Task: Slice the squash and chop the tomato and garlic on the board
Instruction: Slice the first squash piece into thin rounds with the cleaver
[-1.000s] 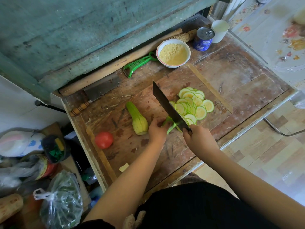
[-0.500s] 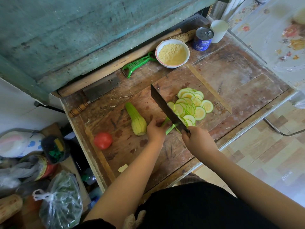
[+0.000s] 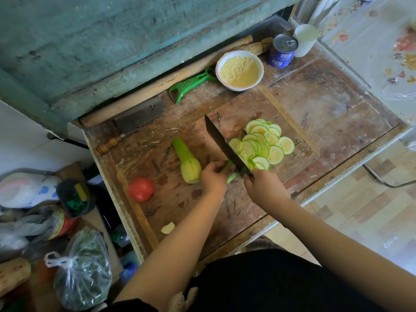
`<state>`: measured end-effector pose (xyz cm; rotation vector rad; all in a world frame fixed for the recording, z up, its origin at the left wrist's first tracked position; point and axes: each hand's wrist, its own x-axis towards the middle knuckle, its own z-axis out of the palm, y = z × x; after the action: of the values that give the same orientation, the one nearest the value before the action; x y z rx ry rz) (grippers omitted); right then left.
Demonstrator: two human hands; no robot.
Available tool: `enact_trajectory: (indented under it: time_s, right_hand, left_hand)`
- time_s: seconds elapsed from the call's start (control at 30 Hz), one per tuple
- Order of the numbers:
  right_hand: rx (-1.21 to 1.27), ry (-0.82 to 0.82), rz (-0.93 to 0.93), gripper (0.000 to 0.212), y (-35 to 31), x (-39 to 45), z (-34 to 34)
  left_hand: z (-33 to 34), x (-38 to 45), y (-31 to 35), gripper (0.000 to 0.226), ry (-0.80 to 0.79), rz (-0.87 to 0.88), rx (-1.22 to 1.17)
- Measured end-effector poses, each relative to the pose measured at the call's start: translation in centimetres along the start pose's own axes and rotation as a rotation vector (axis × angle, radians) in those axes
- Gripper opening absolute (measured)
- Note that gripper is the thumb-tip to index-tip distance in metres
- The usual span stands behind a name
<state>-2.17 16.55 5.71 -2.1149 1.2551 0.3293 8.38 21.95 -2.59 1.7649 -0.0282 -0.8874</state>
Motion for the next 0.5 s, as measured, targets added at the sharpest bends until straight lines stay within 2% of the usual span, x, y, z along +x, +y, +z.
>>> enact_trajectory:
  time_s: [0.23,0.5]
  right_hand:
    - [0.019,-0.016,0.046,0.036,-0.5,1.2,0.7]
    - [0.076,0.029,-0.015,0.037,0.2,-0.5,-0.4]
  left_hand:
    - [0.0,-0.2,-0.4,0.019,-0.008,0.04,0.041]
    - [-0.1,-0.4,-0.2,0.016,-0.005,0.036,0.071]
